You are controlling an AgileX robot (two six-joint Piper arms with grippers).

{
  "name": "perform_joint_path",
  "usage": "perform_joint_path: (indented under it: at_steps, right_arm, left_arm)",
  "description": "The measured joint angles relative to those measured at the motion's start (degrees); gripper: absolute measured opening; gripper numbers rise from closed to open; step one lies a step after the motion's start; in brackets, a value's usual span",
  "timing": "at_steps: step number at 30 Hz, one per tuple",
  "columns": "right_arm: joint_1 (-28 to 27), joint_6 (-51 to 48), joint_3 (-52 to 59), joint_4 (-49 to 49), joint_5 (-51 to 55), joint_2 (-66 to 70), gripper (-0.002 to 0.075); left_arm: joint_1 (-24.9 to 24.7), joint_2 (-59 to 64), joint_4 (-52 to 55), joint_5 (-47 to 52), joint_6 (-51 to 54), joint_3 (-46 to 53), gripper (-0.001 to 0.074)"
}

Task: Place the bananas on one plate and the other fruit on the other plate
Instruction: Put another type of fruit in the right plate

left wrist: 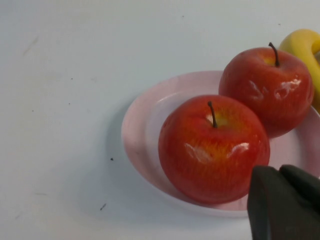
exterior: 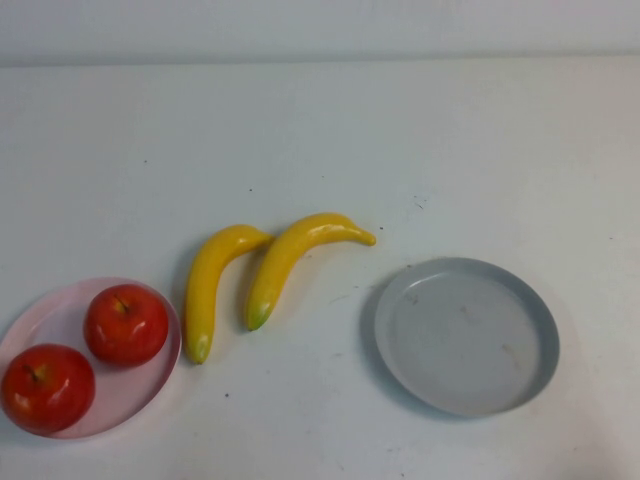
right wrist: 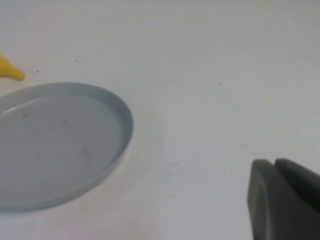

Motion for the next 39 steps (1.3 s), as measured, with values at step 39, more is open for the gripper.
perform_joint_path:
  at_steps: [39]
  right_arm:
    - [0.0, 0.0, -8.29, 38.2, -3.25, 6.19, -0.0017]
  left_arm:
    - [0.0, 0.0, 0.0, 0.0, 0.0, 0.0, -0.0004]
